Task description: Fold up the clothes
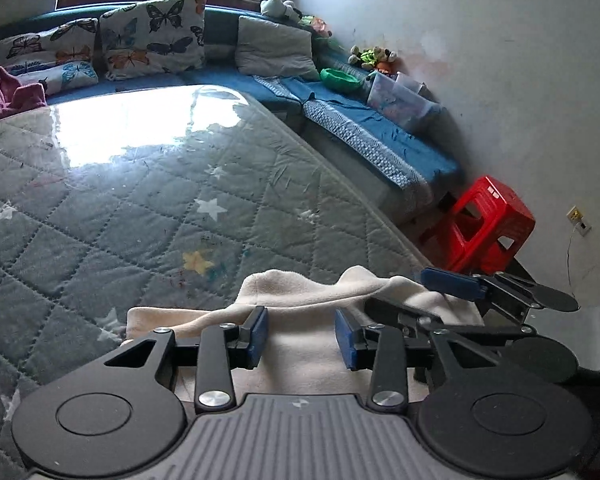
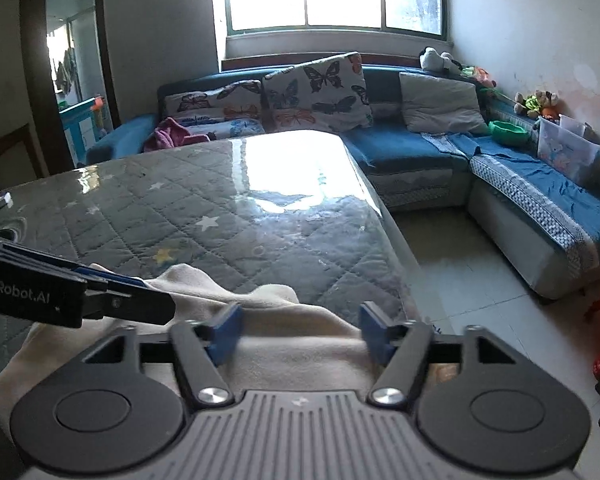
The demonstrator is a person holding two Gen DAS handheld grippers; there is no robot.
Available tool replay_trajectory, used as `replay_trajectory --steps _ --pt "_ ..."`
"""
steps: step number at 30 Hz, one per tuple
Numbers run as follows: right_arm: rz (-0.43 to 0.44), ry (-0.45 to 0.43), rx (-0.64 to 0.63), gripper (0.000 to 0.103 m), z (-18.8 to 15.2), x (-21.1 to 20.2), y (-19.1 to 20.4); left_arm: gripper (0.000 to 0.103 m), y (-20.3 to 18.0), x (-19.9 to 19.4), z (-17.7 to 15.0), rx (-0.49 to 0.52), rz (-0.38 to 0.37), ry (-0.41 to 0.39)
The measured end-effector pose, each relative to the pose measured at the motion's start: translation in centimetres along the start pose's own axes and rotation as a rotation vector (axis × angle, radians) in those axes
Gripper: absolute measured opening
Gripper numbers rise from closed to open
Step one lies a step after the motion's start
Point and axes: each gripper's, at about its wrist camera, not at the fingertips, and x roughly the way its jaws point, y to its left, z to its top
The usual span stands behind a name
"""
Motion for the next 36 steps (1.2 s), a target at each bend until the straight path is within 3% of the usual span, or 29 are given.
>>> replay_trajectory --steps 12,19,30,36 --pt "0.039 -0.041 -0.001 0.103 -1.8 -4.0 0.6 0.046 -0.5 -4.3 -3.0 0.032 -0.011 -0.037" --pt "0.075 -0.052 0.013 0.103 -3.8 -5.6 0.9 0.048 -0.1 -5.5 -5.6 0.035 -0.016 -0.028" --pt "0.032 -0.083 -0.006 0.103 -5.6 -7.7 1.6 0.054 -0.4 -7.4 -7.5 0.077 0.000 -0.076" --pt "0.106 -0.116 0.005 0.103 -5.4 -8.3 2.3 0.054 -0.5 -7.8 -8.6 0.102 0.025 -0.084"
